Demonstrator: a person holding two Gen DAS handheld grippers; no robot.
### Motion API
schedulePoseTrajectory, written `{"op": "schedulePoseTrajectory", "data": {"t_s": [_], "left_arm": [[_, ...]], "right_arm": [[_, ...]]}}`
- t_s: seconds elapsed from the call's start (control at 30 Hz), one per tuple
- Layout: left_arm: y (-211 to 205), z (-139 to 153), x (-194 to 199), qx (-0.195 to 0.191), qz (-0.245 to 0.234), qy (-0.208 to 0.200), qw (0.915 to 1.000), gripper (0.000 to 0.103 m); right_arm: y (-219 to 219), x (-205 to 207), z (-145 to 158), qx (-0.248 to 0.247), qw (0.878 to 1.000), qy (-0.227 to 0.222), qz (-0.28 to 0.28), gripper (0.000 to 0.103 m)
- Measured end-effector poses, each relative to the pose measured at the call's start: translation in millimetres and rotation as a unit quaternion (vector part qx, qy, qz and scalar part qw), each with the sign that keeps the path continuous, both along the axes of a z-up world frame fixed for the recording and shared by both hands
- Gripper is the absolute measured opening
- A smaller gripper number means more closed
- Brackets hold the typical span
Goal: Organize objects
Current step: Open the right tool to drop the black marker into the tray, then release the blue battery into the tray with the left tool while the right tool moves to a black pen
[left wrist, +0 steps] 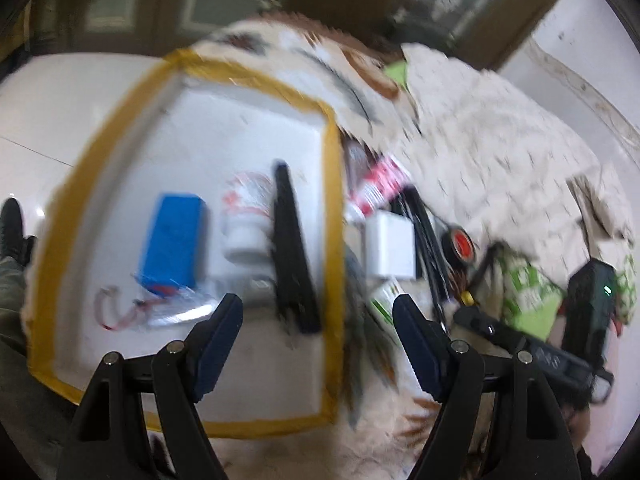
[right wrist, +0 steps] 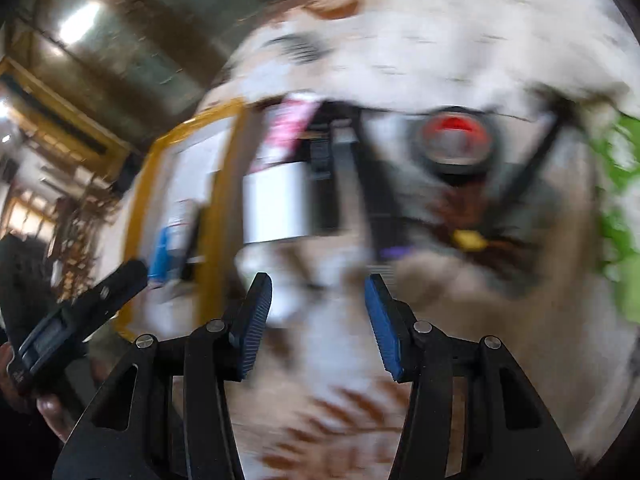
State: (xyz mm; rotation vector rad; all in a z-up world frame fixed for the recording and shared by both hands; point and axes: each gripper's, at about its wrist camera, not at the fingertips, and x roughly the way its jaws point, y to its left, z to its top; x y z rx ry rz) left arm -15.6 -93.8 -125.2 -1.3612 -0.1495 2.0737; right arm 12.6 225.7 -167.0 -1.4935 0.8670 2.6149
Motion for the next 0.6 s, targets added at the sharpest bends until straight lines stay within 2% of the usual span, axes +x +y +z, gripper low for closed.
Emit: {"op": "schedulePoseTrajectory", "data": {"t_s": [0.07,0.23,0.3,0.37,0.47,0.53,0.6], "left_arm": [[2,1,2,0.008,-0.009,-0.004,0.9999,0.078],[15,-5,5,0.014,-0.017,-0.058,0.9981,0.078],[30,-3,8,0.000,-0.028,-0.058,0.9979,0.078],[45,-1,13,-0.014,-0.041,-0.060,0.9973,0.078],[70,1,15,-0.054,-0.044,-0.056,0.9960,0.078],[84,1,13,-0.078,-0.053,-0.051,0.9942,0.077],[88,-1,12,-0.083,-0.045,-0.063,0.9935,0.076]], "right_arm": [[13,2,-7,-0.008,1.000,-0.008,-0.009,0.049],[14,-13,-14,-0.001,1.000,-0.014,0.002,0.049],[4,-19,-17,0.020,0.999,-0.030,0.016,0.048],[-1,-22,-20,0.042,0.998,-0.042,0.019,0.044],[-1,-22,-22,0.064,0.997,-0.046,0.020,0.031],[4,-20,-23,0.059,0.997,-0.045,0.015,0.028],[8,-19,-24,0.051,0.998,-0.045,0.012,0.028]]}}
